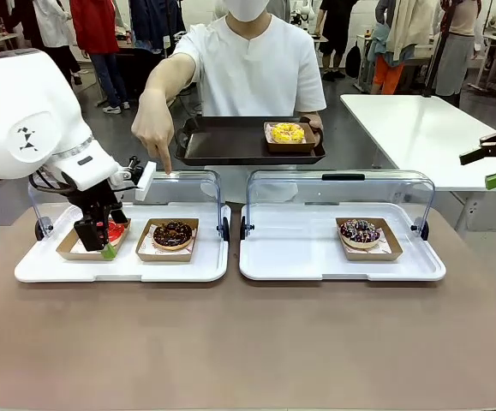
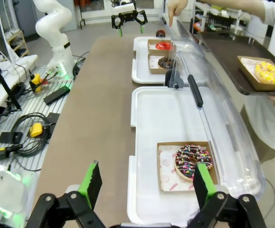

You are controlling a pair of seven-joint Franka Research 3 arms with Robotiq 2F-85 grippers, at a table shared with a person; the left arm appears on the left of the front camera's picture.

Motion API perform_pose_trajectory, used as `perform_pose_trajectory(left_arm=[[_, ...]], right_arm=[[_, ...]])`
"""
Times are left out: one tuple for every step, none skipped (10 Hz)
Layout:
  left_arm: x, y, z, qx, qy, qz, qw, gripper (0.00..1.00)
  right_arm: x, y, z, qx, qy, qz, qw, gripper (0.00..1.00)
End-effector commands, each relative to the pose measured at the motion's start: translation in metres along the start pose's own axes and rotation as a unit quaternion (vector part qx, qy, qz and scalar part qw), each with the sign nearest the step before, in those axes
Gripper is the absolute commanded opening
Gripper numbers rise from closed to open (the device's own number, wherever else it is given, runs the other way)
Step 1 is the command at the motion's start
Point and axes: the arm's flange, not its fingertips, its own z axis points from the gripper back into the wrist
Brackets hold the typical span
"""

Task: Provide the desired donut to the person.
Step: Pick up and lift the Paper togo box containing the Donut pointed at by the person.

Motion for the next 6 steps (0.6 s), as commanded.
perform_pose_trajectory(left_arm=[[0.0065,-0.0037,0.0017,0.005,0.025,0.005,1.0,1.0],[0.0065,-0.0037,0.0017,0.005,0.025,0.005,1.0,1.0],[0.0065,-0.0037,0.0017,0.005,0.025,0.005,1.0,1.0],[0.0065,-0.0037,0.0017,0.005,0.025,0.005,1.0,1.0],[0.0065,-0.0037,0.0017,0.005,0.025,0.005,1.0,1.0],[0.0065,-0.0037,0.0017,0.005,0.025,0.005,1.0,1.0]], right_arm=[[0.0003,-0.0026,0.0003,-0.002,-0.004,-0.003,1.0,1.0],[0.0003,-0.0026,0.0003,-0.002,-0.004,-0.003,1.0,1.0],[0.0003,-0.0026,0.0003,-0.002,-0.004,-0.003,1.0,1.0],[0.0003,-0.0026,0.0003,-0.002,-0.004,-0.003,1.0,1.0],[0.0003,-0.0026,0.0003,-0.002,-0.004,-0.003,1.0,1.0],[0.0003,-0.0026,0.0003,-0.002,-0.004,-0.003,1.0,1.0]])
